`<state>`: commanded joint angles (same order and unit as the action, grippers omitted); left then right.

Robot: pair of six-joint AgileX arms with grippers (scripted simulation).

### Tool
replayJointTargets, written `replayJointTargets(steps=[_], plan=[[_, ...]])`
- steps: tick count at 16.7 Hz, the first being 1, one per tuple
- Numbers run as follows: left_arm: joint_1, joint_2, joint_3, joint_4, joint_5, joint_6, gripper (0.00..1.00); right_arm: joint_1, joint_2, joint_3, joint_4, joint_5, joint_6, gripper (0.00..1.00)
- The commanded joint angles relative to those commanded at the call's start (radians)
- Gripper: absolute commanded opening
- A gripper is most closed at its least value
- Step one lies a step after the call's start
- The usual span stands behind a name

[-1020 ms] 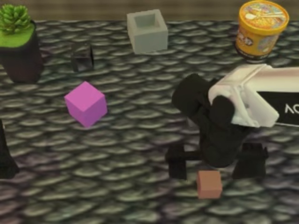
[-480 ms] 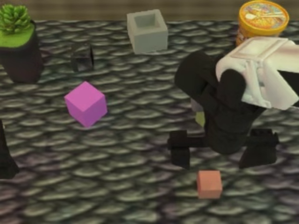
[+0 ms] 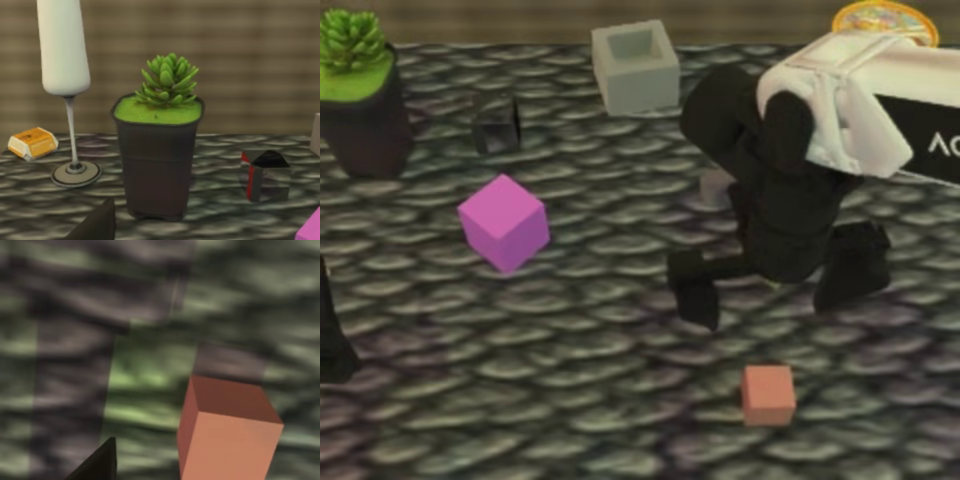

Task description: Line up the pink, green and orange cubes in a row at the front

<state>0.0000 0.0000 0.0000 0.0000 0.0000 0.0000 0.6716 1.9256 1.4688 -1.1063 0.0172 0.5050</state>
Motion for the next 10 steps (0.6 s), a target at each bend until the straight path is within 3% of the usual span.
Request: replayJointTargets(steps=[10], plan=[[0.000, 0.000, 0.000, 0.000, 0.000, 0.000, 1.00, -0.201, 0.335, 0.465, -0.156, -0.013, -0.720, 1.00]])
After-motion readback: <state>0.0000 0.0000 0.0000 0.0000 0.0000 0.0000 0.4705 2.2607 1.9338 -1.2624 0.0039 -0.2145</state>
